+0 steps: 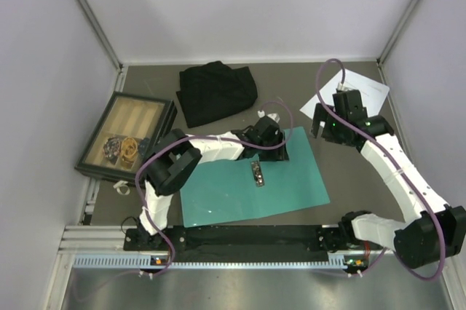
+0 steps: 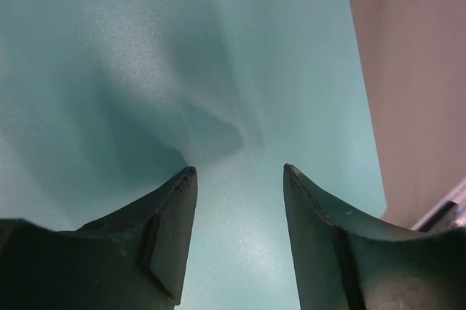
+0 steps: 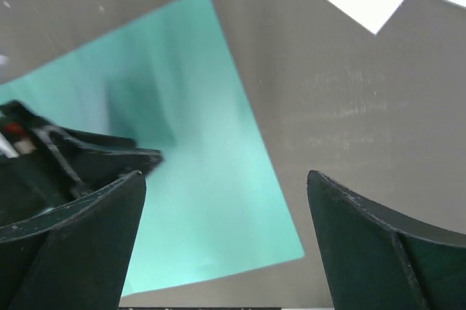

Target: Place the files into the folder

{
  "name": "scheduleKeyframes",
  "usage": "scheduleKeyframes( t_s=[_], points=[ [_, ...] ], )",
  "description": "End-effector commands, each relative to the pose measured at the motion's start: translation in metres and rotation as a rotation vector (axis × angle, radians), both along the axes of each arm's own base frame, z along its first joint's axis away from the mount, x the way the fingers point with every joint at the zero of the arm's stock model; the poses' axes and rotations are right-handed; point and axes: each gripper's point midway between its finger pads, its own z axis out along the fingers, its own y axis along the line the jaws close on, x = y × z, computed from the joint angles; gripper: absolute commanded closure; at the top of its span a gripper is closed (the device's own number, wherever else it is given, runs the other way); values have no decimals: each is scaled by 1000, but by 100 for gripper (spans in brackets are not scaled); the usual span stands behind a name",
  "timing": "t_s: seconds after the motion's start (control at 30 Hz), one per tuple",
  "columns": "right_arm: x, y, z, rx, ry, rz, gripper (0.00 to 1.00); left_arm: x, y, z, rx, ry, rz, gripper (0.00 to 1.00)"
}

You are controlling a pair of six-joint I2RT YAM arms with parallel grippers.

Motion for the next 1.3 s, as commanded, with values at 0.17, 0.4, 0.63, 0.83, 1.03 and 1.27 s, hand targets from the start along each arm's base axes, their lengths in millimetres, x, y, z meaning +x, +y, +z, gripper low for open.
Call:
scheduleKeyframes(
  t_s=[0.17,0.4,0.63,0.83,1.03,1.27],
  points=[
    [45,-19,10,139,-73,-112,8,-7,-7,32,-26,-16,-106,37],
    [77,-54,-12,193,-35,-261,9,8,-34,103,-206,-68,-192,30],
    [109,-110,-37,334,-54,-416,13,53,-109,101,-319,-82,-254,35],
    [135,-153,-54,227,-61,-439,9,107,-162,104,-538,-209,-159,39],
    [155,-168,-75,229,-11,-439,6,157,-188,83,-744,-144,25,47],
    [162,-173,-84,253,-16,-434,5,176,-188,83,-880,-119,103,51]
  ],
)
